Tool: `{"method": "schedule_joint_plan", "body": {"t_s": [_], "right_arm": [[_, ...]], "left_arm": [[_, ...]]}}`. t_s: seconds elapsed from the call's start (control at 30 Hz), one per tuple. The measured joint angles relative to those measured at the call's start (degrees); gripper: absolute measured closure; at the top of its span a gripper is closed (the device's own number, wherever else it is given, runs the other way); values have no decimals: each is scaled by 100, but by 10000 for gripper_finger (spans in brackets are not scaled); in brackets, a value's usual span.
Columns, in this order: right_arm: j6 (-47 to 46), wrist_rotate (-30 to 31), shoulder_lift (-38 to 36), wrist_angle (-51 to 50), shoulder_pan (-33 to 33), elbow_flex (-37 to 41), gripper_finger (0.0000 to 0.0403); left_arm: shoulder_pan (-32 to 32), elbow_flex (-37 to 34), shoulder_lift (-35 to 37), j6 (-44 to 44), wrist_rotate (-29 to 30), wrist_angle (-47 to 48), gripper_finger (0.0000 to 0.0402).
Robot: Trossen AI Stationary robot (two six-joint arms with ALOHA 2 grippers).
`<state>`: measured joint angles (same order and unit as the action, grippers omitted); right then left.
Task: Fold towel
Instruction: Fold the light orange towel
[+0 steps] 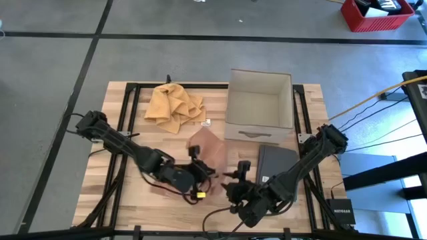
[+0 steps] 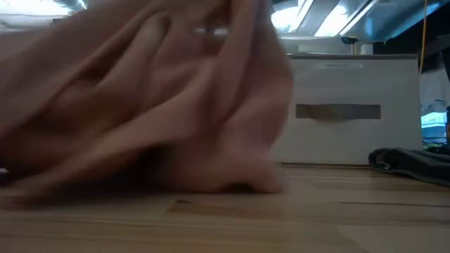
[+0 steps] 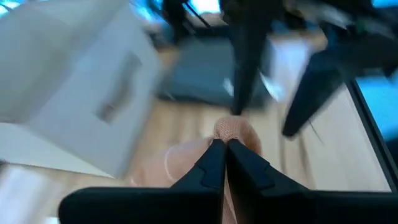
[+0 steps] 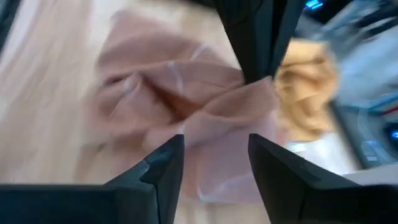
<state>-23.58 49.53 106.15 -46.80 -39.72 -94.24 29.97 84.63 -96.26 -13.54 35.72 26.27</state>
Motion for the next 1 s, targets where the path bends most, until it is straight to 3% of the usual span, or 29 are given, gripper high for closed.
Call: {"method": "schedule_joint_plan", "body": {"t_s": [0.13, 0.27, 0.47, 0.67, 0.8, 1.0], "right_arm": [[-41, 492, -185, 111, 63, -267, 220], [-44, 296, -191, 347, 248, -317, 193], [-448, -752, -181, 653, 574, -204, 143], [-530, -821, -25, 753, 564, -50, 130], [-172, -803, 159, 600, 607, -26, 170], [-13, -543, -14, -330, 447, -252, 332]], "left_arm": [[274, 126, 315, 50, 948, 74, 399], [466, 135, 641, 83, 1660, 91, 396], [658, 130, 668, 1, 1743, 285, 399], [648, 130, 658, -103, 1745, 270, 395], [656, 130, 657, -90, 1744, 200, 395], [843, 130, 657, 139, 1724, 578, 394]]}}
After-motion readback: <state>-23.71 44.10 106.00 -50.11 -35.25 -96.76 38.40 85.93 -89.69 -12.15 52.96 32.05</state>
